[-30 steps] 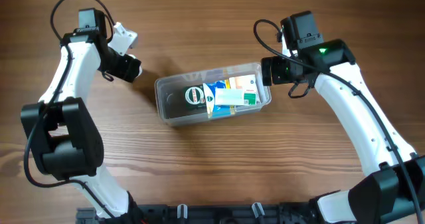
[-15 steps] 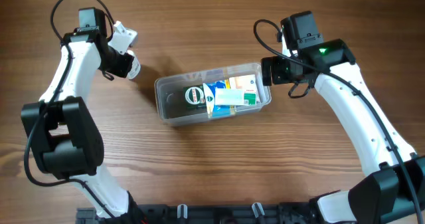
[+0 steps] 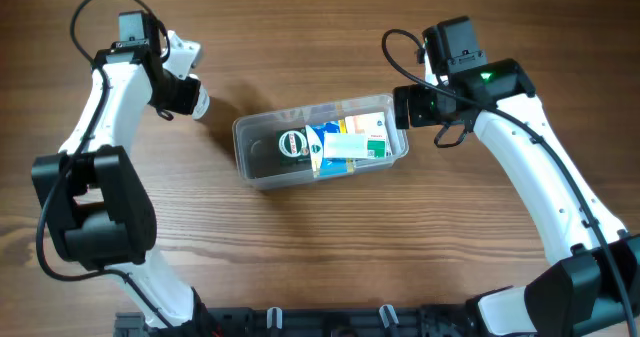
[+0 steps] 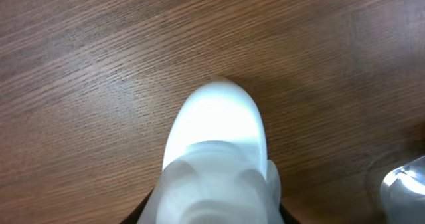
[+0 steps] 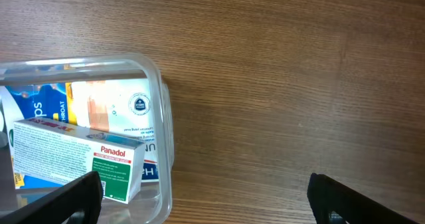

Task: Pack container
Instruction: 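Lower the left gripper and close it on the white bottle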

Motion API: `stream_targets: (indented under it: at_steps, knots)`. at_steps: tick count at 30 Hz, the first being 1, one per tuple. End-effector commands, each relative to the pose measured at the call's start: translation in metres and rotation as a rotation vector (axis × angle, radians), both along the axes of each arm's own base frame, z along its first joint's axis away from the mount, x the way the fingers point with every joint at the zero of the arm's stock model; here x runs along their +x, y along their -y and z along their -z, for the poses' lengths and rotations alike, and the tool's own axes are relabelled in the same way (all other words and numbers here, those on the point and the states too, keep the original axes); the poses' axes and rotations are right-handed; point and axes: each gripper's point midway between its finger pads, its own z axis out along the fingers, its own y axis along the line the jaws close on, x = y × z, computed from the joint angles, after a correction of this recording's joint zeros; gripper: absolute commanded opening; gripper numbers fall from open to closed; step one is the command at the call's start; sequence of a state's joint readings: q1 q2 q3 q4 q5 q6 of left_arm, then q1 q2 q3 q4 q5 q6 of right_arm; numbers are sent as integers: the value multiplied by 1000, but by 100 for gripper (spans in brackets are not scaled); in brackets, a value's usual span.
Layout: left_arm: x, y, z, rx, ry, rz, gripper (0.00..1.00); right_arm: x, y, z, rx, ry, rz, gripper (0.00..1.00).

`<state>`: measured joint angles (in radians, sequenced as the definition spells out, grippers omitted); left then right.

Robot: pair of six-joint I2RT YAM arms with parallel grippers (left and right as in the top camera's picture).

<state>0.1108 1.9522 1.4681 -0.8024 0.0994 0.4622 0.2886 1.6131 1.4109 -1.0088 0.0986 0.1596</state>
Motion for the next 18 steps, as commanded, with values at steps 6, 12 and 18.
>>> stream_targets:
  at_steps: [6,12,18]
  knots:
    - [4,0,-28,-77,55,-258,27,5,2,-1,-11,8,5,100]
    - [2,0,-23,-92,34,-303,30,5,2,-1,-11,8,6,100]
    - [-9,1,-10,-90,-3,-305,38,5,2,-1,-11,8,6,100]
